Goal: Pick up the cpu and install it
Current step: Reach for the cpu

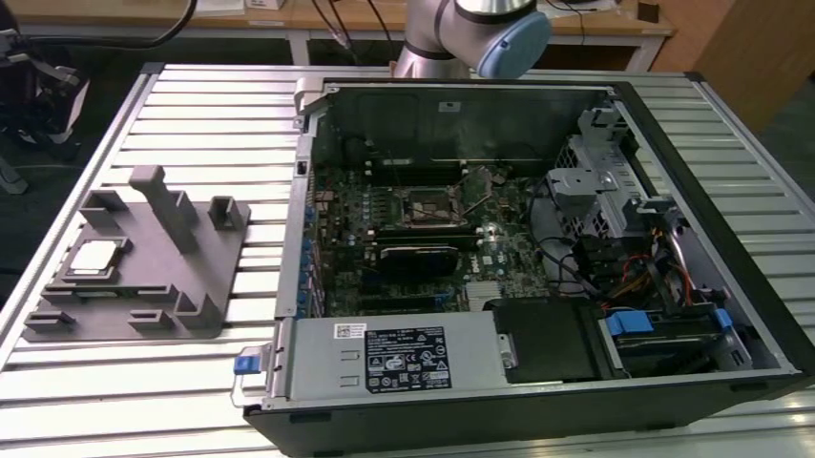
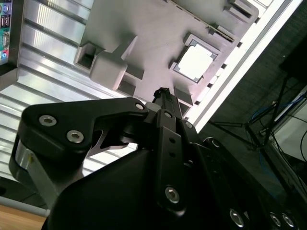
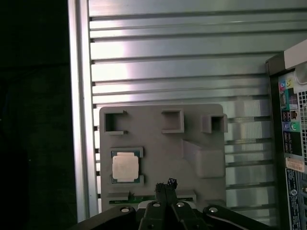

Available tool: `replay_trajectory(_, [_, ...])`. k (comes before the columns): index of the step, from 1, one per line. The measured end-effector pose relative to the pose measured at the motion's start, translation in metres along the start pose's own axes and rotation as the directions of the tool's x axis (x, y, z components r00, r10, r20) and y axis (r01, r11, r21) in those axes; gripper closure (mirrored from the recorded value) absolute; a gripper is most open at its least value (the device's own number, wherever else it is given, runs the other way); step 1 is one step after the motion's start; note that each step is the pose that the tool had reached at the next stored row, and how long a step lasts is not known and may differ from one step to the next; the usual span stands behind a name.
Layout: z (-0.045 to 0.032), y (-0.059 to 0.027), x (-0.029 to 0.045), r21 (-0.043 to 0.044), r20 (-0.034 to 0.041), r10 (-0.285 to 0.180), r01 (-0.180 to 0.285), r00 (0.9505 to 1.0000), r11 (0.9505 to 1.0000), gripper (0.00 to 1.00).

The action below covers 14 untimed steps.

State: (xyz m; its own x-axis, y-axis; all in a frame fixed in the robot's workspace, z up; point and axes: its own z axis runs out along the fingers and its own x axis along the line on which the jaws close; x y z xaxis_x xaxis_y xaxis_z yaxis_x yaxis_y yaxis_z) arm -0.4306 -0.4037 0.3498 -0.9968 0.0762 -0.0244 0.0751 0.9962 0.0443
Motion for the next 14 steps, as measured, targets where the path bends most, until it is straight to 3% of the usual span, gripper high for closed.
replay_trajectory(14, [0.0197,-0.0108,0.0011,-0.0002,0.0001,0.000,0.000,1.0000,1.0000,0.89])
